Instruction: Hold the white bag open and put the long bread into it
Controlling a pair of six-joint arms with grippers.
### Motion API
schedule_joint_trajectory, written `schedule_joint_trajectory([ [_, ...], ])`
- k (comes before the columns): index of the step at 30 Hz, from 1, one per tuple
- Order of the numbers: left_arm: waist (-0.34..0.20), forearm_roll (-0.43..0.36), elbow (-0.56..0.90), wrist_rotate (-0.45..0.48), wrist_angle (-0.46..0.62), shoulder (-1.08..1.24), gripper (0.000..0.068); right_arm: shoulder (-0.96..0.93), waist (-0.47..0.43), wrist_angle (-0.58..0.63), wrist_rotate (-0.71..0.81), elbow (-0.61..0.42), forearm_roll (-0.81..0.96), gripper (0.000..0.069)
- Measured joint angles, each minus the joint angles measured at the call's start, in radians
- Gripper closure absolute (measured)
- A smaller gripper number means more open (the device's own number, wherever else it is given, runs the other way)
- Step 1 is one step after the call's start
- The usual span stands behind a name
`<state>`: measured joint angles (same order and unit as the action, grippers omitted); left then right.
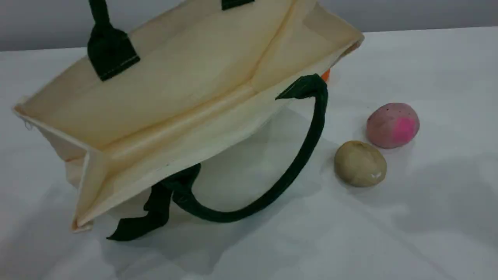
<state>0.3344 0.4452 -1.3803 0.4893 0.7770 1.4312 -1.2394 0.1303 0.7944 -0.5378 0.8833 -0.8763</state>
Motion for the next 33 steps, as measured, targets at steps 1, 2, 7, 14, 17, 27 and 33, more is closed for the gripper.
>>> schedule_joint_trajectory([
  [1, 0.0, 0.001, 0.0, 0.0, -0.001, 0.006, 0.0587, 0.007, 0.0, 0.009, -0.001, 0.0, -0.01, 0.065],
  [2, 0.0, 0.004, 0.0, 0.0, -0.003, 0.011, 0.0587, 0.014, 0.0, 0.017, -0.007, 0.0, -0.022, 0.065],
  [7, 0.0, 0.005, 0.0, 0.0, -0.038, 0.013, 0.0587, 0.023, 0.043, 0.094, -0.067, 0.0, -0.088, 0.065],
  [14, 0.0, 0.004, 0.0, 0.0, -0.031, 0.013, 0.0587, 0.017, 0.22, 0.067, -0.047, 0.0, -0.09, 0.065],
  [17, 0.0, 0.003, -0.003, 0.0, -0.029, 0.012, 0.0587, -0.006, 0.295, 0.035, -0.04, 0.0, -0.092, 0.065],
  [27, 0.0, 0.0, -0.07, -0.004, 0.03, 0.011, 0.0587, -0.164, 0.432, -0.163, -0.04, 0.0, -0.101, 0.065],
  [33, 0.0, 0.0, -0.07, -0.011, 0.028, 0.011, 0.0587, -0.25, 0.432, -0.221, -0.094, 0.0, -0.189, 0.0651],
])
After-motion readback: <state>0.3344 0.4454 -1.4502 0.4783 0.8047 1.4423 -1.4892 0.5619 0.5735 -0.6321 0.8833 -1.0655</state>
